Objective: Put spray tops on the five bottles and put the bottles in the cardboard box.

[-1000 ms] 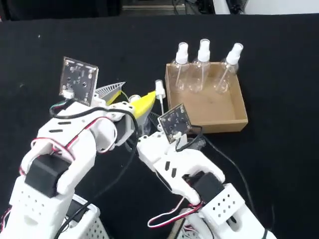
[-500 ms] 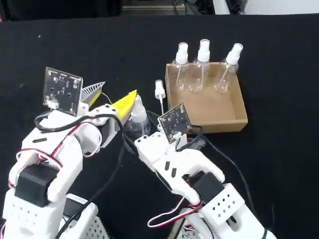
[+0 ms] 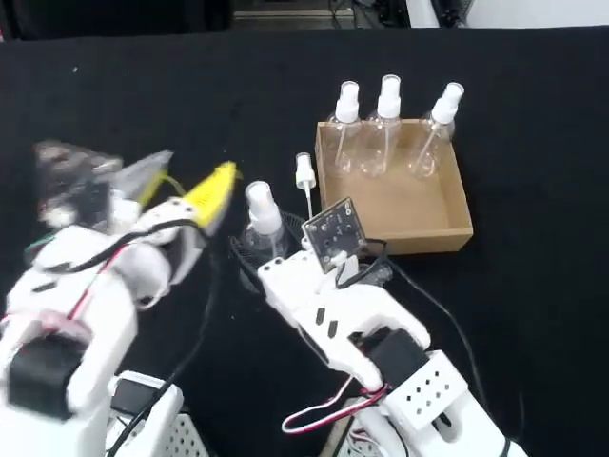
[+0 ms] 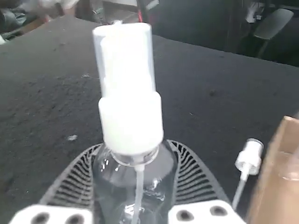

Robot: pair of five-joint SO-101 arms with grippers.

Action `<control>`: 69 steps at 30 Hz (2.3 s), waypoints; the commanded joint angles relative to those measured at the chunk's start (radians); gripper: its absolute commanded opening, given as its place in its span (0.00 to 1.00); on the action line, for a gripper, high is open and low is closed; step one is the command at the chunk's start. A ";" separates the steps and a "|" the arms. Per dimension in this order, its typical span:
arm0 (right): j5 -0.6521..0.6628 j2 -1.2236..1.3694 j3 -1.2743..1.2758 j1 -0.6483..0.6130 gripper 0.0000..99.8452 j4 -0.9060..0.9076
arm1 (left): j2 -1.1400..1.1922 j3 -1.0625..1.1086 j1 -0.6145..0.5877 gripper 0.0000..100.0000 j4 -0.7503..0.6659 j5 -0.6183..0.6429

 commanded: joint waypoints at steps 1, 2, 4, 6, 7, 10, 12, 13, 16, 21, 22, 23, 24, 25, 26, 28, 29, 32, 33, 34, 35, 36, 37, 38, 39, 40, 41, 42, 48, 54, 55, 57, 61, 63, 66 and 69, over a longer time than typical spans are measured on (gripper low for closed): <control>-0.003 0.002 -0.124 0.126 0.01 0.043 | -0.068 -0.139 -0.131 0.23 0.006 -0.011; -0.003 0.002 -0.136 0.176 0.01 0.041 | -0.080 -0.133 -0.162 0.23 0.008 -0.009; -0.002 0.002 -0.148 0.279 0.01 0.021 | -0.092 -0.087 -0.208 0.23 0.020 -0.005; 0.000 0.012 -0.142 0.368 0.01 -0.034 | -0.095 0.007 -0.222 0.23 0.011 -0.009; 0.000 0.013 -0.133 0.405 0.01 -0.057 | -0.095 0.059 -0.222 0.23 -0.006 -0.011; 0.000 0.015 -0.093 0.483 0.01 -0.144 | -0.095 0.248 -0.220 0.23 -0.103 -0.005; -0.005 0.015 -0.058 0.503 0.01 -0.207 | -0.095 0.394 -0.217 0.23 -0.213 -0.003; -0.006 0.015 -0.044 0.506 0.01 -0.238 | -0.095 0.466 -0.216 0.23 -0.285 -0.003; -0.003 0.015 -0.002 0.506 0.01 -0.305 | -0.103 0.674 -0.194 0.23 -0.520 -0.005; 0.002 0.015 0.041 0.508 0.01 -0.350 | -0.097 0.866 -0.186 0.23 -0.738 -0.003; 0.002 0.016 0.051 0.508 0.01 -0.364 | -0.097 0.889 -0.186 0.23 -0.753 -0.002; 0.002 0.019 0.062 0.508 0.01 -0.382 | -0.097 0.909 -0.185 0.23 -0.766 0.000; 0.003 0.031 0.065 0.508 0.01 -0.399 | -0.098 0.926 -0.183 0.23 -0.775 0.009; 0.014 0.053 0.067 0.508 0.01 -0.414 | -0.100 0.941 -0.179 0.23 -0.786 0.035; 0.037 0.081 0.065 0.508 0.01 -0.427 | -0.103 0.957 -0.179 0.23 -0.795 0.064; 0.071 0.157 0.054 0.508 0.01 -0.457 | -0.104 0.984 -0.176 0.23 -0.816 0.123; 0.078 0.200 0.045 0.509 0.01 -0.473 | -0.104 0.998 -0.176 0.23 -0.830 0.144; 0.078 0.329 0.007 0.526 0.01 -0.517 | -0.104 1.043 -0.177 0.23 -0.884 0.169; 0.078 0.366 -0.002 0.531 0.01 -0.537 | -0.104 1.056 -0.182 0.23 -0.901 0.167; 0.078 0.404 -0.007 0.535 0.01 -0.563 | -0.104 1.070 -0.183 0.23 -0.918 0.167; 0.078 0.441 -0.012 0.540 0.01 -0.594 | -0.104 1.089 -0.183 0.23 -0.930 0.167; 0.078 0.475 -0.013 0.540 0.01 -0.626 | -0.104 1.106 -0.182 0.23 -0.945 0.167; 0.078 0.510 -0.015 0.540 0.01 -0.664 | -0.104 1.121 -0.177 0.23 -0.961 0.167; 0.078 0.544 -0.015 0.540 0.01 -0.701 | -0.104 1.135 -0.176 0.23 -0.977 0.167; 0.078 0.576 -0.015 0.540 0.01 -0.735 | -0.104 1.147 -0.176 0.23 -0.993 0.170; 0.078 0.608 -0.016 0.540 0.01 -0.764 | -0.104 1.153 -0.176 0.23 -1.005 0.172; 0.078 0.639 -0.016 0.540 0.01 -0.792 | -0.104 1.156 -0.176 0.23 -1.011 0.172; 0.078 0.668 -0.016 0.539 0.01 -0.821 | -0.104 1.156 -0.177 0.23 -1.013 0.172; 0.078 0.802 -0.018 0.534 0.01 -0.954 | -0.104 1.158 -0.182 0.23 -1.010 0.173; 0.078 0.852 -0.042 0.532 0.01 -0.944 | -0.103 1.158 -0.183 0.23 -1.008 0.169; 0.078 0.857 -0.047 0.532 0.01 -0.934 | -0.101 1.158 -0.183 0.23 -1.008 0.167; 0.078 0.865 -0.051 0.531 0.01 -0.924 | -0.100 1.158 -0.183 0.23 -1.008 0.167; 0.081 0.877 -0.051 0.497 0.01 -0.924 | -0.098 1.158 -0.183 0.23 -1.008 0.167; 0.083 0.891 -0.050 0.479 0.01 -0.925 | -0.098 1.162 -0.183 0.23 -1.008 0.167; 0.084 0.911 -0.053 0.474 0.01 -0.930 | -0.104 1.171 -0.183 0.23 -1.011 0.167; 0.084 0.935 -0.073 0.476 0.01 -0.925 | -0.104 1.173 -0.183 0.23 -1.010 0.167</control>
